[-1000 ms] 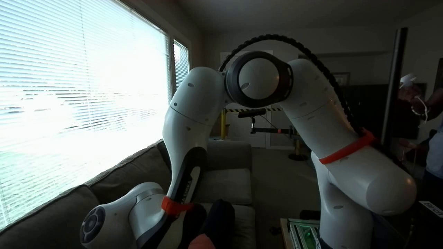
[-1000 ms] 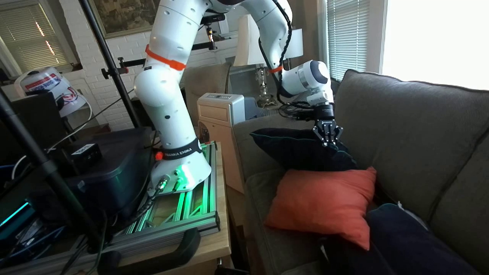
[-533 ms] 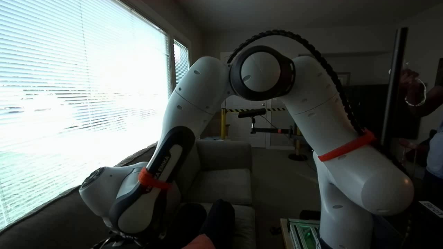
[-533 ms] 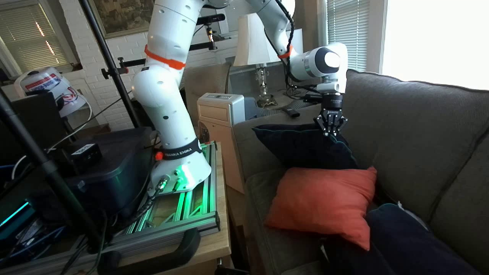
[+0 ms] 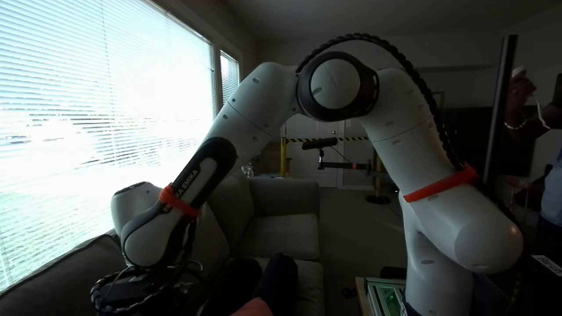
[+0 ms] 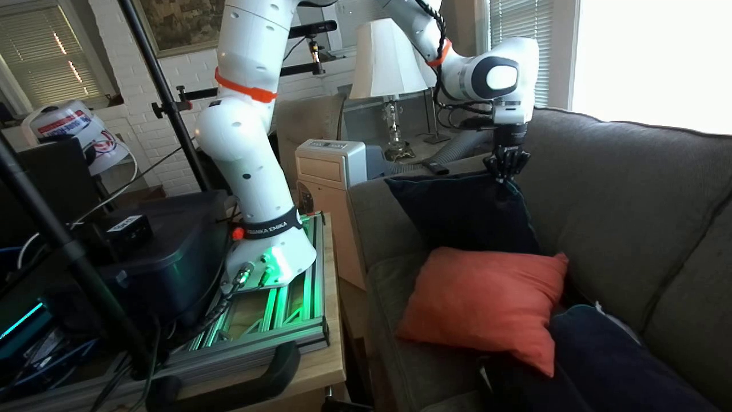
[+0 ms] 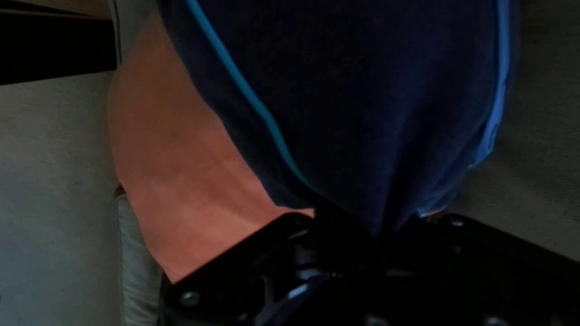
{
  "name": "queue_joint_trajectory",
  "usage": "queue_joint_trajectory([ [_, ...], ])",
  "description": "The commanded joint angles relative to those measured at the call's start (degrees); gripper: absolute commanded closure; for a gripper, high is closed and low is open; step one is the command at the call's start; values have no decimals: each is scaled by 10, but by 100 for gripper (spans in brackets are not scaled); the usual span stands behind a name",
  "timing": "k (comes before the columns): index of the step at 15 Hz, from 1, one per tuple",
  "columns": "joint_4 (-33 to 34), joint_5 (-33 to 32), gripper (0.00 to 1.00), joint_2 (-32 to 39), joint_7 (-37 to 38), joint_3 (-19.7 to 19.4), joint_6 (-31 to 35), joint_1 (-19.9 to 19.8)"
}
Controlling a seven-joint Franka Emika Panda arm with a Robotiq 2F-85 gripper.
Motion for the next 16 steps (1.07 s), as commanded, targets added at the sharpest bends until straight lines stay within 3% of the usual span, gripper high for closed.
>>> queue_joint_trajectory([
  [1,-19,26,98,-22,-112,2,52,3],
  [6,-36,61,98,-39,-275,12,125,-10],
  [8,-18,119,98,-37,-344,31,94,-25],
  [11,12,175,98,-43,-356,19,10,-22],
  [16,40,168,98,-63,-302,-25,-57,-2],
])
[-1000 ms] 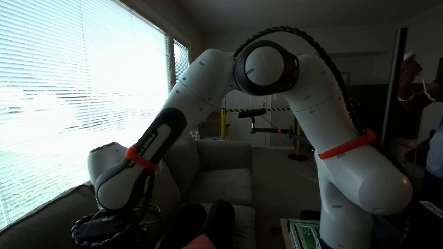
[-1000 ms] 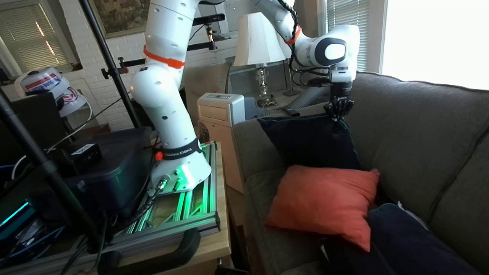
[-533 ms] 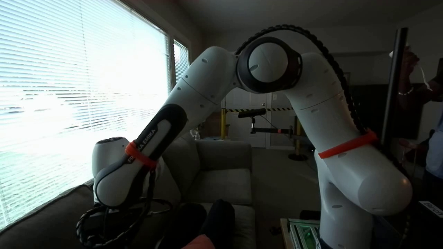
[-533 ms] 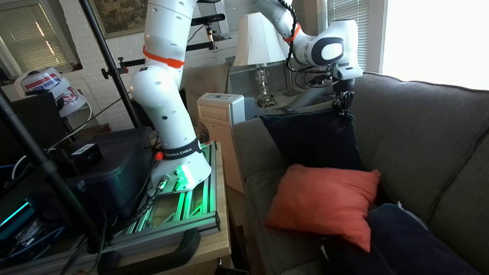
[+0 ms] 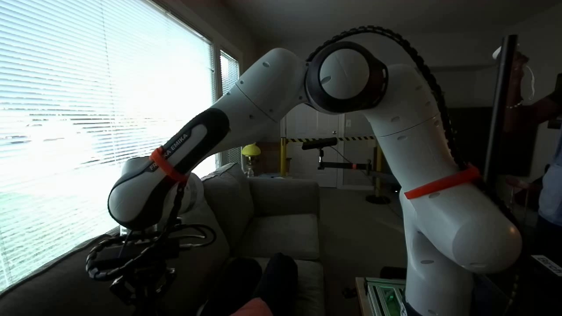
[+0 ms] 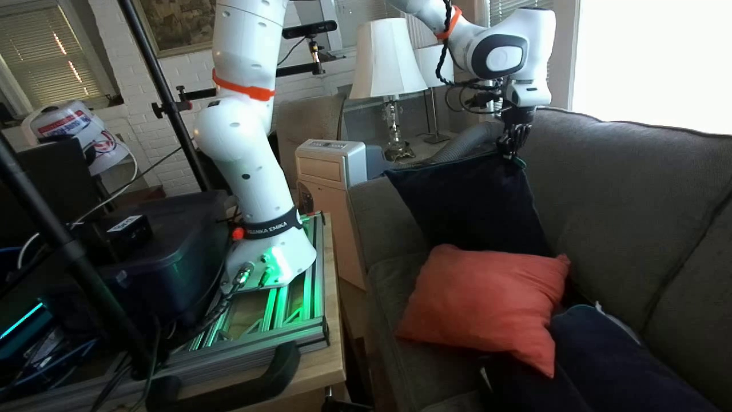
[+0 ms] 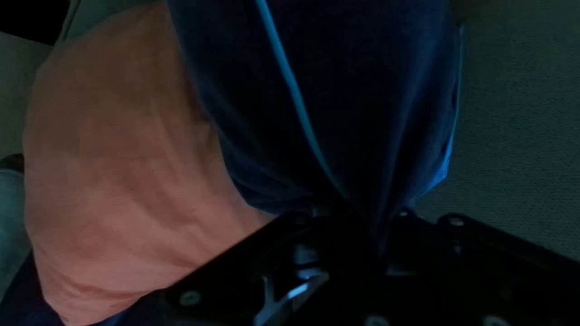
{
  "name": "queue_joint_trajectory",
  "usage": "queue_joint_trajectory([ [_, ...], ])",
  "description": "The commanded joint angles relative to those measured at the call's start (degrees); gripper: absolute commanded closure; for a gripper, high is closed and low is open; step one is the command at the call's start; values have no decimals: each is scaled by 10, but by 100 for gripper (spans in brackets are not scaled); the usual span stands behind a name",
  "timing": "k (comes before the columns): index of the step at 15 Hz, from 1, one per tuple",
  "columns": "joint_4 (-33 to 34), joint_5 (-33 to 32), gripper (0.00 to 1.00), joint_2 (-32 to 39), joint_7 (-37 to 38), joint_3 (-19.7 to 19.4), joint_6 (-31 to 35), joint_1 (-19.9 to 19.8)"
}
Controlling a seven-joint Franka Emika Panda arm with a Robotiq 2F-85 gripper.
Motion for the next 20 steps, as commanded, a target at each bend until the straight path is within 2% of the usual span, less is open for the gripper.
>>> queue_joint_trajectory([
  [1,24,-3,98,-29,36,-29,-54,12],
  [10,80,-40,98,-70,119,-61,-118,14],
  [14,130,-65,98,-85,122,-58,-206,11],
  [20,216,-150,98,-91,135,-57,-353,16],
])
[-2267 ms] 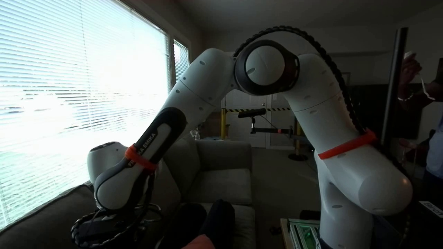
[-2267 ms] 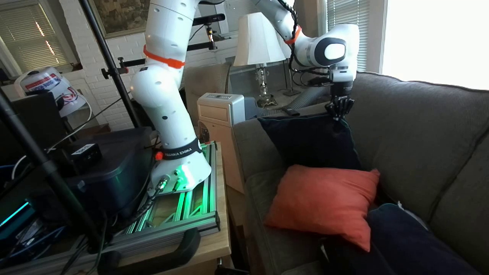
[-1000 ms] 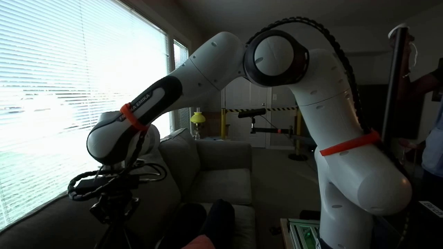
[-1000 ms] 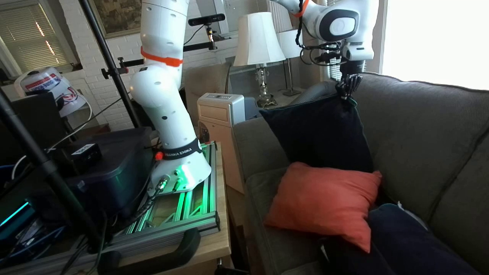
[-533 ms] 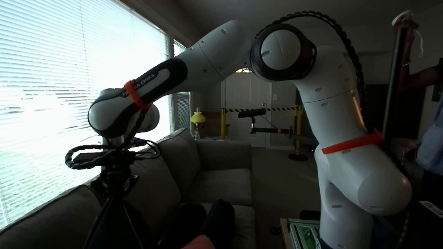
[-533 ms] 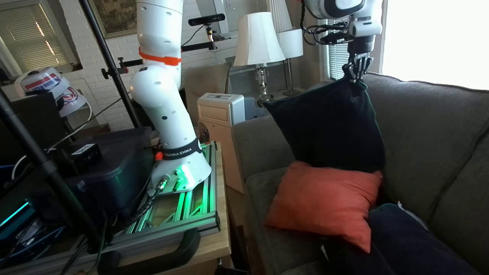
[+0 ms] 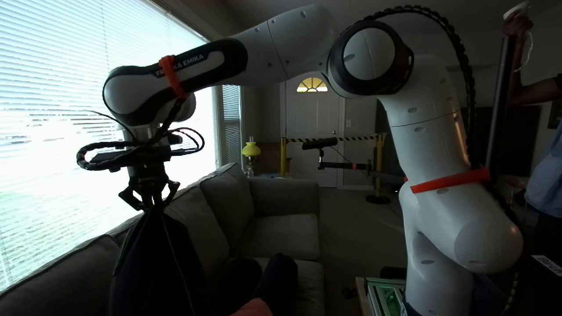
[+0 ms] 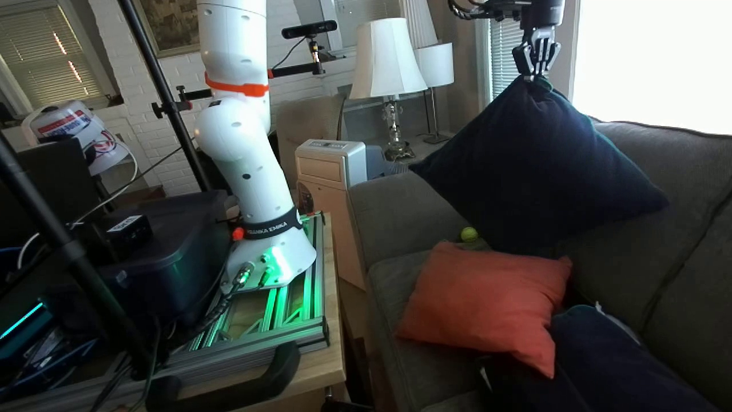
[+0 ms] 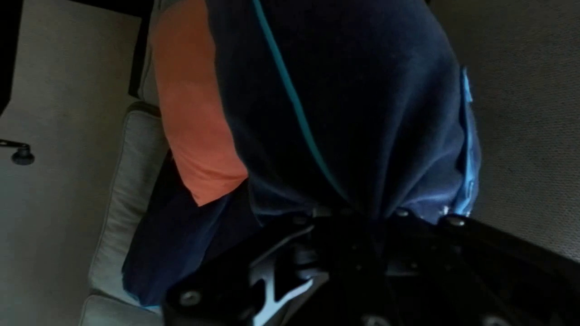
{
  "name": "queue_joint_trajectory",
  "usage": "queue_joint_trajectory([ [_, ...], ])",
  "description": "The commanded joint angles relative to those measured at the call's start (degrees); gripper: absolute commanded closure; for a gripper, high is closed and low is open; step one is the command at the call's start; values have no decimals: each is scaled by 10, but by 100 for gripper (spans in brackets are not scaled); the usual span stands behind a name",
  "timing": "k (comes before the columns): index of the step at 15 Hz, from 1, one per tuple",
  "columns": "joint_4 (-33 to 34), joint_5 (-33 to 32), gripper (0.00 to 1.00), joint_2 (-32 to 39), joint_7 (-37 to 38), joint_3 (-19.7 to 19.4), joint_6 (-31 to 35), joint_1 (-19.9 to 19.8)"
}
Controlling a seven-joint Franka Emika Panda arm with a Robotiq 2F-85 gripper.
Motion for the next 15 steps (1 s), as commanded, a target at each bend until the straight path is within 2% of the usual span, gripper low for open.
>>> queue_joint_trajectory([
  [1,54,-46,98,-2,12,-3,-86,6],
  [10,90,-135,98,-26,-4,-4,-203,6],
  [15,93,-142,98,-58,20,-3,-241,1],
])
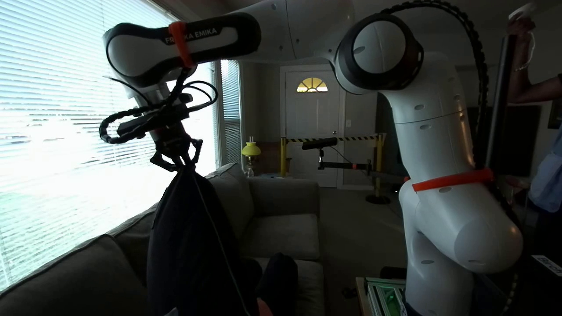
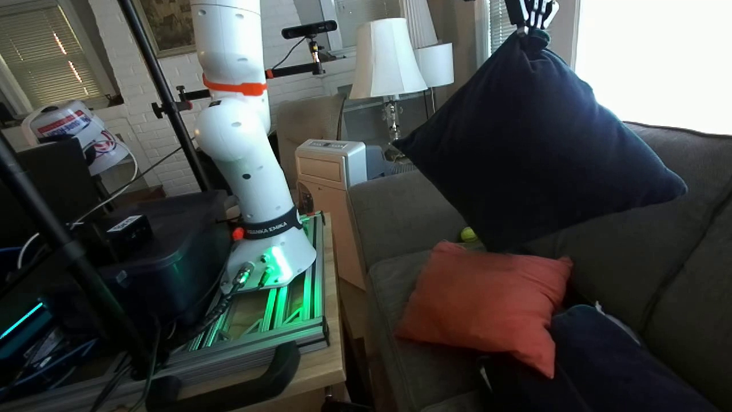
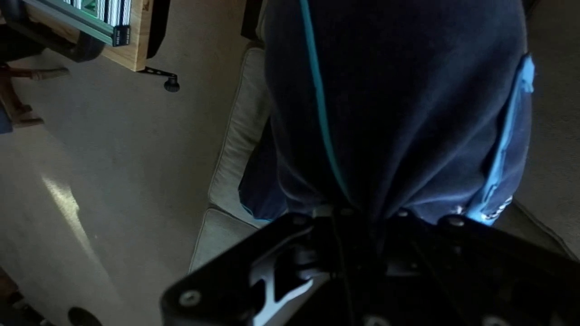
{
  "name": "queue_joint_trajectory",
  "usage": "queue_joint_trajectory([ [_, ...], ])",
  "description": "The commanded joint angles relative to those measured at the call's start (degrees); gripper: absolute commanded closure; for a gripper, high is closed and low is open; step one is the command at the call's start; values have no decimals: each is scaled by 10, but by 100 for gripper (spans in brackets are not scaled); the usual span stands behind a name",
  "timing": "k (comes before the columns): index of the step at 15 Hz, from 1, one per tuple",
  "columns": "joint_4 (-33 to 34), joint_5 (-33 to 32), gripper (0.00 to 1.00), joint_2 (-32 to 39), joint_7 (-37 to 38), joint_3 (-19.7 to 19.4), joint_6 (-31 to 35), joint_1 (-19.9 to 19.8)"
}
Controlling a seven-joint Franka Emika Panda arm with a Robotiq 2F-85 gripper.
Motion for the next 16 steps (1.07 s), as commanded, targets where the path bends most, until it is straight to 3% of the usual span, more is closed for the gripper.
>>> queue_joint_trajectory([
  [1,3,-4,98,-31,22,-2,-40,-1],
  [9,-41,11,98,-67,61,-12,-109,-22],
  [16,-166,42,98,-168,132,-7,-89,-34],
])
